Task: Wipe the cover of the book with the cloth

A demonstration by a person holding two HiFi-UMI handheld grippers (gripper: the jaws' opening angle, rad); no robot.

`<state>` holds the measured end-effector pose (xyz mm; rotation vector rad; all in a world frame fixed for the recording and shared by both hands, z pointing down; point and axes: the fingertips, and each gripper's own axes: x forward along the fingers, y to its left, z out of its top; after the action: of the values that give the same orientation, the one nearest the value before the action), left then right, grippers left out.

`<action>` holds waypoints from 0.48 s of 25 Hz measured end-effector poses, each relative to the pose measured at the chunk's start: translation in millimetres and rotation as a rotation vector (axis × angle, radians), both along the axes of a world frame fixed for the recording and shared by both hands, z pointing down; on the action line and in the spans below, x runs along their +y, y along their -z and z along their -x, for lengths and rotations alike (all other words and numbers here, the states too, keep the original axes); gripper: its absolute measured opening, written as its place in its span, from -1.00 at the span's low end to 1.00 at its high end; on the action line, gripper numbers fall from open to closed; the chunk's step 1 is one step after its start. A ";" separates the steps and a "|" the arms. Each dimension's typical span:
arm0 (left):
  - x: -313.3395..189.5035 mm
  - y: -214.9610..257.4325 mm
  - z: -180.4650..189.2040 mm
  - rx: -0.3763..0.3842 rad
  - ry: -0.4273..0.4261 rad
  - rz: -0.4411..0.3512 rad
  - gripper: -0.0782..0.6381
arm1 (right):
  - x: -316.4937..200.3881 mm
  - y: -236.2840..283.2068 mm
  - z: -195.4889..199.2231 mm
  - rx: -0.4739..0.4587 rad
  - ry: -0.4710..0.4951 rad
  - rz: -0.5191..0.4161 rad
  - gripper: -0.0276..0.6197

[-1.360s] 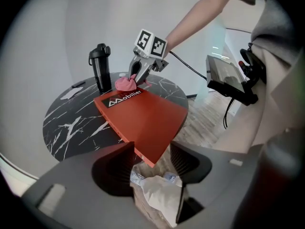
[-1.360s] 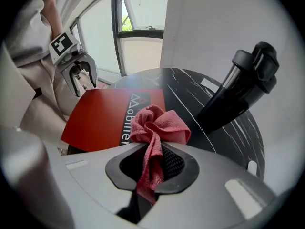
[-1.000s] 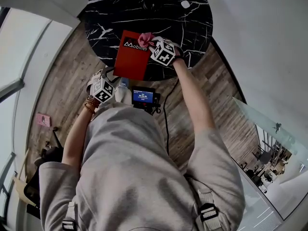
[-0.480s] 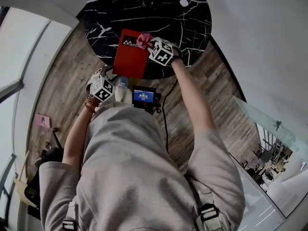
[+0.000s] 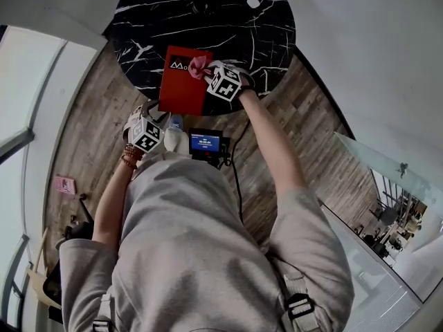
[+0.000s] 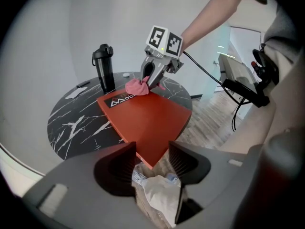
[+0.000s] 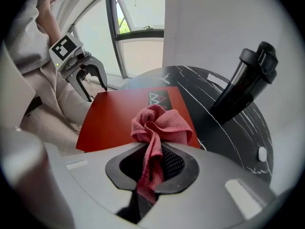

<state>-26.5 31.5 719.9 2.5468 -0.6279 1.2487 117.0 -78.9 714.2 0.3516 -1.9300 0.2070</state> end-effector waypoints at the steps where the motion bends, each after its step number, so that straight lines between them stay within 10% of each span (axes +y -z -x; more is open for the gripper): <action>1: 0.0 -0.4 -0.3 -0.001 -0.001 -0.002 -0.19 | 1.5 -0.2 0.2 0.000 0.001 0.001 -0.73; 12: 1.5 -0.5 -0.2 -0.009 0.000 -0.009 -0.19 | 17.7 -1.2 6.1 0.004 0.003 0.004 -0.73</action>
<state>-26.2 33.0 720.5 2.5494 -0.6365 1.2609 110.8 -61.2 715.4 0.3460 -1.9261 0.2079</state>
